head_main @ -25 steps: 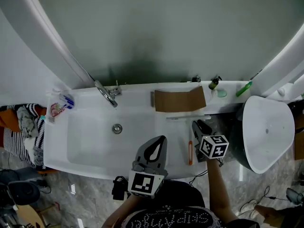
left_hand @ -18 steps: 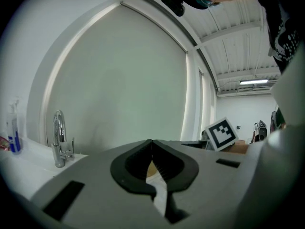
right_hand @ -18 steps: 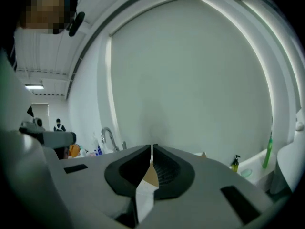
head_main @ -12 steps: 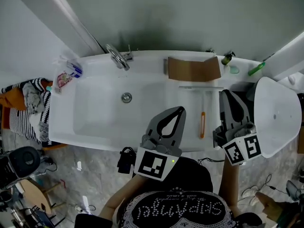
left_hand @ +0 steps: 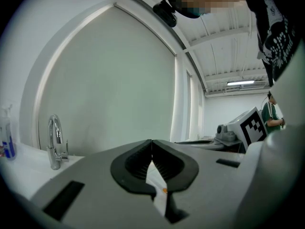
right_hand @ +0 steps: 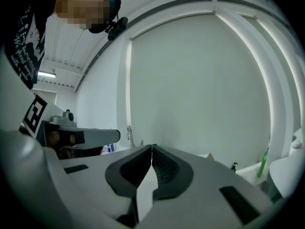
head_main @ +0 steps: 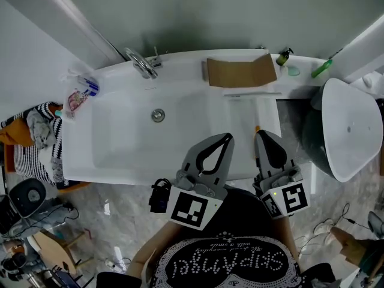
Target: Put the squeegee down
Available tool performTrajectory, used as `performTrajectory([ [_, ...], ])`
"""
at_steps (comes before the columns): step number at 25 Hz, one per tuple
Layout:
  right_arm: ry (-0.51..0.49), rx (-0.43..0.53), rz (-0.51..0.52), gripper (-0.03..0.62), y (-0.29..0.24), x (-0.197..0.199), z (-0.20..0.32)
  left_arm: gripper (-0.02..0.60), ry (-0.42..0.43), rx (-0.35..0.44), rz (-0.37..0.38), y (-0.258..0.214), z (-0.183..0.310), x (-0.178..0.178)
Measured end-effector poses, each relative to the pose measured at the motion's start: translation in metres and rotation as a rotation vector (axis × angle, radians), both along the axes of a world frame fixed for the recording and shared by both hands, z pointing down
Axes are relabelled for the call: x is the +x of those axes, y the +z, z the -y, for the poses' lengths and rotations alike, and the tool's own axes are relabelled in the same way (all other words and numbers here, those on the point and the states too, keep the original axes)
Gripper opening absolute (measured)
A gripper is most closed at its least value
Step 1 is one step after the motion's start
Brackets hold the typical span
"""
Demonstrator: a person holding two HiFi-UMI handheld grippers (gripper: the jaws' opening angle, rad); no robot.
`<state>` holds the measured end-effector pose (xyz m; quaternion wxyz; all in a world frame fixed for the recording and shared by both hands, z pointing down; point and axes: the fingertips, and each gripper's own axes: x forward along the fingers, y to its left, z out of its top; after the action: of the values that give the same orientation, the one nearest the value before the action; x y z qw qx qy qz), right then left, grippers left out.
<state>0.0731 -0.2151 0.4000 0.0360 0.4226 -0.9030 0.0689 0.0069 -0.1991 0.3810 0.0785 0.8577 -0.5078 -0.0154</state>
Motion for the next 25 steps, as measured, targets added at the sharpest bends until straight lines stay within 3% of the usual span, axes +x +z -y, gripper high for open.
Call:
performTrajectory([
  [5,-0.007,-0.052,0.013,0.021,0.013,-0.01,-0.012,0.005,-0.016,-0.013,0.043,0.017,-0.008,-0.007],
  [10,-0.032,-0.08,0.001,0.021,0.024,-0.022,-0.023,0.005,0.043,-0.022,0.111,0.03,-0.016,-0.003],
  [17,-0.056,-0.078,-0.014,0.02,0.025,-0.033,-0.026,0.005,0.034,-0.032,0.075,0.031,-0.017,-0.008],
  [25,-0.064,-0.082,-0.019,0.02,0.025,-0.037,-0.025,0.005,0.043,-0.033,0.087,0.031,-0.016,-0.01],
])
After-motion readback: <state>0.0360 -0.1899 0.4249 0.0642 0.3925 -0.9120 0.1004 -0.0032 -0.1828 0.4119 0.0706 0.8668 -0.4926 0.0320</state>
